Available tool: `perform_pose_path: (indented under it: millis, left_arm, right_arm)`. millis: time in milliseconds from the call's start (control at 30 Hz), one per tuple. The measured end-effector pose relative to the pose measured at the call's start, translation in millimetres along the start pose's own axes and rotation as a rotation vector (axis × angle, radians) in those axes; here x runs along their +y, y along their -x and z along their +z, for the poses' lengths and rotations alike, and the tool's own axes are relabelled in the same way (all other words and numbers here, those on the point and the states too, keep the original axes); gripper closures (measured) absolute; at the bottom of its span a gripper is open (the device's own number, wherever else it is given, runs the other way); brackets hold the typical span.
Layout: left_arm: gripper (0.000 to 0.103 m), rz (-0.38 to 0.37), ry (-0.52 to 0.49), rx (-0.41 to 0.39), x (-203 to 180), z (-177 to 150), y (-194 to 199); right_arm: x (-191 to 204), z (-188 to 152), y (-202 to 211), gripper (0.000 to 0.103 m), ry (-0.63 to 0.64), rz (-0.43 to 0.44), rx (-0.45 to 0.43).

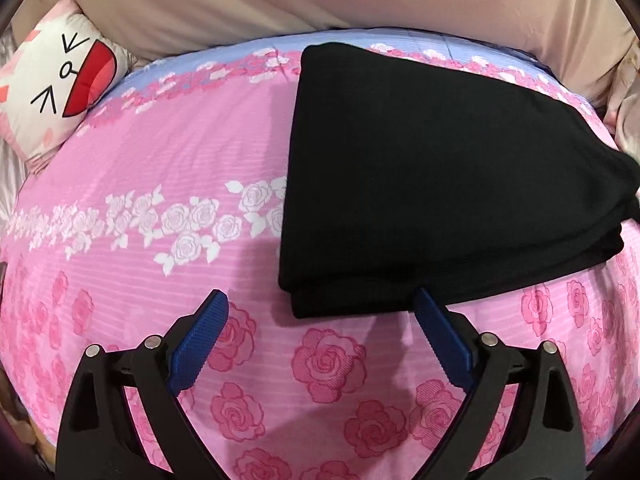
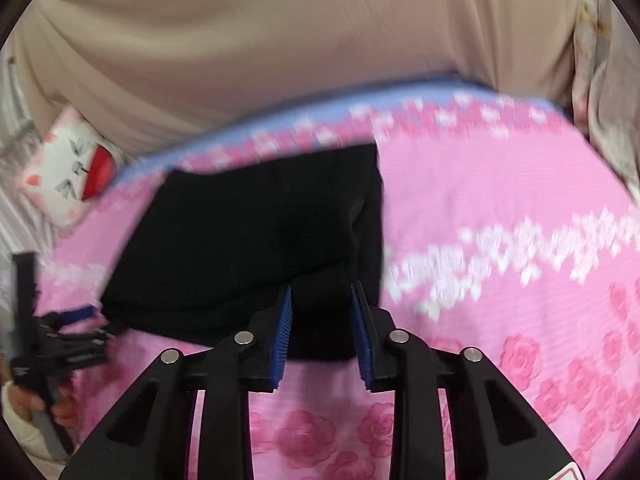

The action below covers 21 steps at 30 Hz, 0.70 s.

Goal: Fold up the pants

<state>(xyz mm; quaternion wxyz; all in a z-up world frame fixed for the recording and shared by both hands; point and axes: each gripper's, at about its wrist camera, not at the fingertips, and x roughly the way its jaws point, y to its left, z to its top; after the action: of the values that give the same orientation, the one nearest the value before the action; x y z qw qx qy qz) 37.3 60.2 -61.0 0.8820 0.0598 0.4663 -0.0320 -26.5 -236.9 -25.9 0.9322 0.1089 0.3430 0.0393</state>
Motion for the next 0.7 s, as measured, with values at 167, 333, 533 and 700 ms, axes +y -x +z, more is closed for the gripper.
perform_pose_path:
  millis: [167, 333, 533, 700]
  left_arm:
    - [0.008, 0.008, -0.006, 0.005, -1.8, -1.9, -6.0]
    - [0.009, -0.025, -0.006, -0.046, 4.1, 1.2, 23.4]
    - [0.007, 0.006, -0.027, -0.154, -10.6, 29.9, 31.9]
    - [0.005, 0.019, 0.017, -0.077, -7.2, 31.8, -15.1]
  right_arm:
    - [-19.7, -15.2, -35.9, 0.076, -0.012, -0.054, 0.134]
    - [-25.8, -4.3, 10.3, 0.073, -0.104, -0.024, 0.015]
    - [4.9, 27.3, 13.1, 0.076, 0.001, 0.040, -0.039]
    - [-9.3, 14.8, -46.8, 0.098, 0.013, -0.081, 0.045]
